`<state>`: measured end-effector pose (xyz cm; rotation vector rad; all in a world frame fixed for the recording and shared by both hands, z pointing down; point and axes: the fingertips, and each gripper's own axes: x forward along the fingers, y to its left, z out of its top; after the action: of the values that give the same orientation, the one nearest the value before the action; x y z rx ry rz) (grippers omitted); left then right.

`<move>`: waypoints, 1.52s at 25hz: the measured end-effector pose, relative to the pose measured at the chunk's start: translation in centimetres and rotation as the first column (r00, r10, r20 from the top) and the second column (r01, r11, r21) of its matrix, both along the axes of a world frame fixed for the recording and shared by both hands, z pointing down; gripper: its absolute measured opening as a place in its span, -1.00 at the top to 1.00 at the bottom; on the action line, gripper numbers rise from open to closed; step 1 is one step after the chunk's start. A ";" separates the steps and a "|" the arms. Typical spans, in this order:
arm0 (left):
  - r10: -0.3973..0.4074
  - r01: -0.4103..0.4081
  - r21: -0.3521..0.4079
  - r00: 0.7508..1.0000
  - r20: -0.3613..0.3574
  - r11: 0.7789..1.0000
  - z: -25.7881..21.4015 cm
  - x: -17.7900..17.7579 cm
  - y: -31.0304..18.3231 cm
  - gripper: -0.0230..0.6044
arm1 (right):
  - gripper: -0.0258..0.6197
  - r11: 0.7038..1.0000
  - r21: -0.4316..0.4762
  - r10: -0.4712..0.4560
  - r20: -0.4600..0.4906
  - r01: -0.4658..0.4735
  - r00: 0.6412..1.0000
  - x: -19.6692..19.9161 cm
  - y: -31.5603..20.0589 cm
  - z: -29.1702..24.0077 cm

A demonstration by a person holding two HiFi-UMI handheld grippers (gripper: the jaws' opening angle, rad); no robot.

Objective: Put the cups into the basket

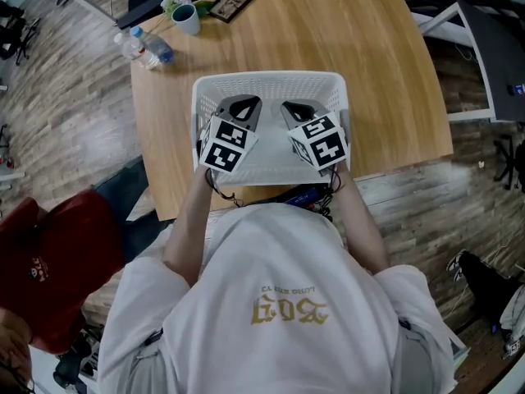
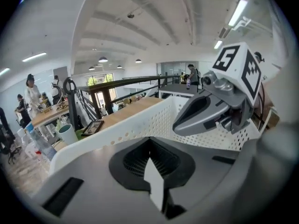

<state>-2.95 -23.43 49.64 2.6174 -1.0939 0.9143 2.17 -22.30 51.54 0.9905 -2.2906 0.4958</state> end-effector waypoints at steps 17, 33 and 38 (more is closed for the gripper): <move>-0.163 0.257 0.320 0.942 -0.294 0.912 -10.9 -4.1 0.6 0.90 | 0.89 0.906 0.344 0.187 0.196 -0.246 0.963 3.7 0.3 -9.9; -0.161 0.324 0.473 0.922 -0.351 0.820 -17.0 -5.2 1.8 0.90 | 0.89 0.769 0.497 0.289 0.290 -0.402 0.912 6.8 1.3 -15.4; -0.154 0.324 0.481 0.921 -0.359 0.815 -17.4 -4.9 2.0 0.90 | 0.89 0.757 0.507 0.300 0.290 -0.412 0.909 6.9 1.3 -16.1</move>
<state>-7.90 -21.47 32.25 2.7841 -1.7369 0.1376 9.07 -21.01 35.48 1.7661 -2.4813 0.0439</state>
